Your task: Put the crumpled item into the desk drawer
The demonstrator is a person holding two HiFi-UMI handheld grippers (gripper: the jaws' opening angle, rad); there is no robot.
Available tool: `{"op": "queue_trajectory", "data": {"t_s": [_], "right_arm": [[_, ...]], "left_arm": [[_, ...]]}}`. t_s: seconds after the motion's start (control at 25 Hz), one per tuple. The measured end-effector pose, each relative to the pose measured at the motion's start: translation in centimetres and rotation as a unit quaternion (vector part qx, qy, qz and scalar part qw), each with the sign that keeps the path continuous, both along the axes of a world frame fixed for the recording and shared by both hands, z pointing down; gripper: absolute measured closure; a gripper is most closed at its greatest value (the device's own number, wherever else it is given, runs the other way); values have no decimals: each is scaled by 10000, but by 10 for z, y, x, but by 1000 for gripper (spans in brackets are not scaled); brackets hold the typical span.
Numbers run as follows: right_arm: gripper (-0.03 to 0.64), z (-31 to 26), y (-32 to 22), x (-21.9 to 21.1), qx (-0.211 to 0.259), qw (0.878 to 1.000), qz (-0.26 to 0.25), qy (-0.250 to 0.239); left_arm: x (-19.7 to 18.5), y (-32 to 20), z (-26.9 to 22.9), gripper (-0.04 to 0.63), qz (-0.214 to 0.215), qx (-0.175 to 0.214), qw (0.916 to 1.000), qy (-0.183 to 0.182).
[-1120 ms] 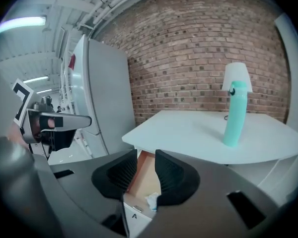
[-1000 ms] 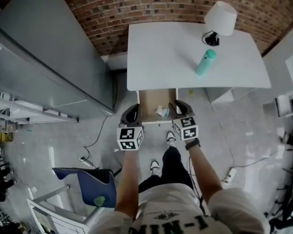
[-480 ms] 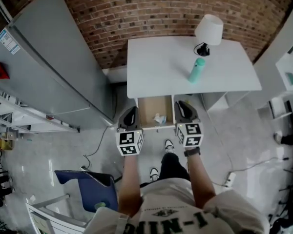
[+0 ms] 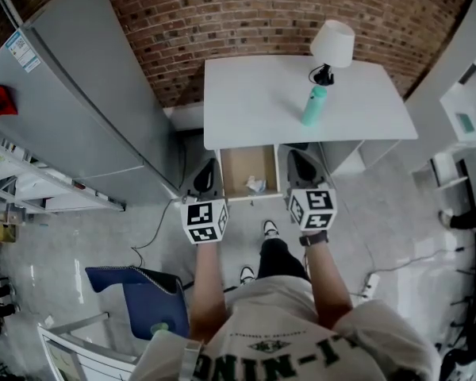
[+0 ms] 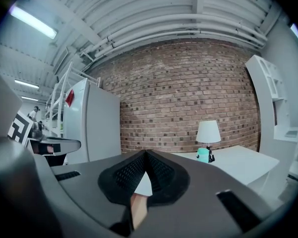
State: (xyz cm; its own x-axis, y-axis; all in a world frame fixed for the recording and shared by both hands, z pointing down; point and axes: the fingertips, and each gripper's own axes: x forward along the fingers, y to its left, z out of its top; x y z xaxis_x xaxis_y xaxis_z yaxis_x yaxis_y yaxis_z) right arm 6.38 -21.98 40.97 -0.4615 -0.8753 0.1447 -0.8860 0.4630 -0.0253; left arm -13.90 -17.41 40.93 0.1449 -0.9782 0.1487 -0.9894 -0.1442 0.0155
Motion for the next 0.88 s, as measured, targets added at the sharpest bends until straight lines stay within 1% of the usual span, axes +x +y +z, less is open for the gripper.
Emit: {"op": "queue_trajectory", "data": {"t_s": [0.2, 0.44, 0.64, 0.88], "right_arm": [[614, -13, 6, -11, 159, 9997, -83, 148], [614, -15, 9, -16, 112, 9998, -101, 111], [614, -10, 8, -16, 69, 9999, -36, 102], [614, -7, -3, -19, 39, 9999, -14, 141]], "left_arm": [[-1, 7, -12, 597, 10, 151, 9999, -49], [-6, 10, -19, 597, -8, 207, 9998, -63], [-11, 10, -15, 597, -8, 184, 9998, -69], [-17, -1, -9, 595, 35, 128, 9999, 42]]}}
